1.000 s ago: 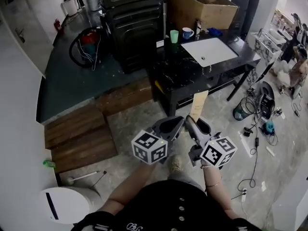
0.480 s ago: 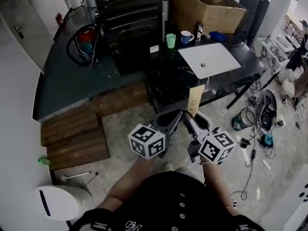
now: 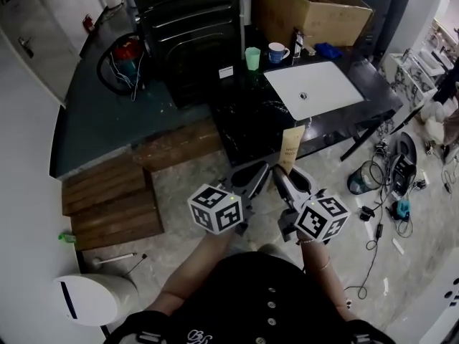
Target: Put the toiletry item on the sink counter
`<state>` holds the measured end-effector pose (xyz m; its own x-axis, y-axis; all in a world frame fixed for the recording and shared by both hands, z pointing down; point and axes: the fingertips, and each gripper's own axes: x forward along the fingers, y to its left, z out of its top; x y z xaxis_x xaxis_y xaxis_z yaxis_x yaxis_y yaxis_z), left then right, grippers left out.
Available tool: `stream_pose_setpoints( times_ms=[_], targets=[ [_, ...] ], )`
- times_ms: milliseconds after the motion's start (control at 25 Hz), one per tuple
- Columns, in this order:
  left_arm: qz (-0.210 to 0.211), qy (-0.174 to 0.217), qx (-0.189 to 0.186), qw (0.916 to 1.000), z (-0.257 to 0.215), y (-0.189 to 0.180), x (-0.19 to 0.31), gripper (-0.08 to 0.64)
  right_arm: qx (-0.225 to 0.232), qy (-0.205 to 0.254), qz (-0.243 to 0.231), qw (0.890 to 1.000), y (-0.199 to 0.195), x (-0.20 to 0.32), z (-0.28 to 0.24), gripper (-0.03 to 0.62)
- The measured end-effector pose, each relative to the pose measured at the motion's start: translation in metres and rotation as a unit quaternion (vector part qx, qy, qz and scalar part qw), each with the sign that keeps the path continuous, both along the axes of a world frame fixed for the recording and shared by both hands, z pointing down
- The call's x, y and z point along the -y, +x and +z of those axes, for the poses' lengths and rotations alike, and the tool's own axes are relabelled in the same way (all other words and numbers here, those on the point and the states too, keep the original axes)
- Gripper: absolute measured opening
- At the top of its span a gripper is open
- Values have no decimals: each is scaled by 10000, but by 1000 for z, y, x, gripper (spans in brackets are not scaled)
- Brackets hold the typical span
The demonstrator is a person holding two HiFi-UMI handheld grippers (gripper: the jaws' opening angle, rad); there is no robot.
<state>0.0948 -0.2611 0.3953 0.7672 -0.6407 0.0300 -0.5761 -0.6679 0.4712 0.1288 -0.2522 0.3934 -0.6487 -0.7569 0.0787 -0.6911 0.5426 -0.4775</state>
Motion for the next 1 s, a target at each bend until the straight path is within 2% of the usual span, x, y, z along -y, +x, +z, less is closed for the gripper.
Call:
stream_pose_setpoints(
  times_ms=[280,680,1000],
  targets=[
    [144,-18,61,9999,3,-2,21,26,110,-65,-12,9999,-5,21,4,80],
    [171,-115,20,9998,1,-24,75,26,16,-146,39,9999,-20,78,1,80],
    [132,-311,-62,9994,14,-38,108,26,-335,-379,-54,9987,-30,111,17,80]
  ],
)
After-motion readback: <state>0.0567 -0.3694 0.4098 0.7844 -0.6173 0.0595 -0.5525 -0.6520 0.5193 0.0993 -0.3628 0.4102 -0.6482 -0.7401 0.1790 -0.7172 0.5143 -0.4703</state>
